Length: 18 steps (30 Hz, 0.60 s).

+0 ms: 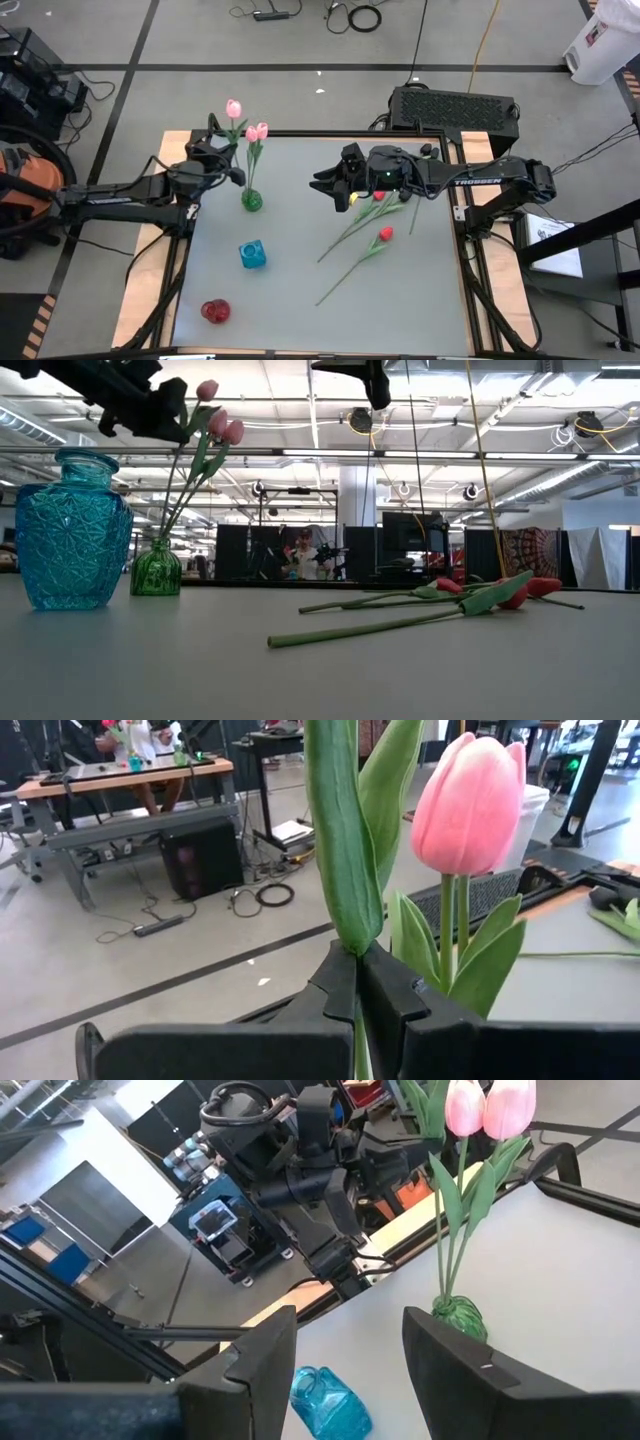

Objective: Sort flowers into vase by color
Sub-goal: Put the pink flower into the green vase

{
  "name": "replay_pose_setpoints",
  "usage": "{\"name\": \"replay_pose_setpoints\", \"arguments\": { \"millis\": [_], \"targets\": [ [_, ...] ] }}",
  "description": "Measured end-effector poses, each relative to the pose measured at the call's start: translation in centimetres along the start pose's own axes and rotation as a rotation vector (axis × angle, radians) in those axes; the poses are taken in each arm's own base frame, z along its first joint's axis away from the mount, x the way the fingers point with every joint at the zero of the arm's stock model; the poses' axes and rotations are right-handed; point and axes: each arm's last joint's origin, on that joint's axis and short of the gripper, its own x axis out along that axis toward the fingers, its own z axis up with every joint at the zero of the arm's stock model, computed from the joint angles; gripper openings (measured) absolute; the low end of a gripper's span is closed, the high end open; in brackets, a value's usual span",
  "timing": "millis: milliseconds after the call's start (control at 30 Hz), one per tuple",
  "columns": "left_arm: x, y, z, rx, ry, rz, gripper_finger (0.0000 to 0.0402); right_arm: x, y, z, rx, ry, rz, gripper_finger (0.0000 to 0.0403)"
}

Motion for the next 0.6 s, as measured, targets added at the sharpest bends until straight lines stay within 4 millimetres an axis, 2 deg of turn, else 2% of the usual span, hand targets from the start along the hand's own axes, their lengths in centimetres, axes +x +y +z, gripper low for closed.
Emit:
{"name": "replay_pose_setpoints", "arguments": {
  "millis": [600],
  "targets": [
    [-0.05,-0.22,-0.22,0.026,0.015,-0.016,0.0004,0.0,0.0,-0.02,0.0,0.002,-0.001,0.0176]
  ]
}}
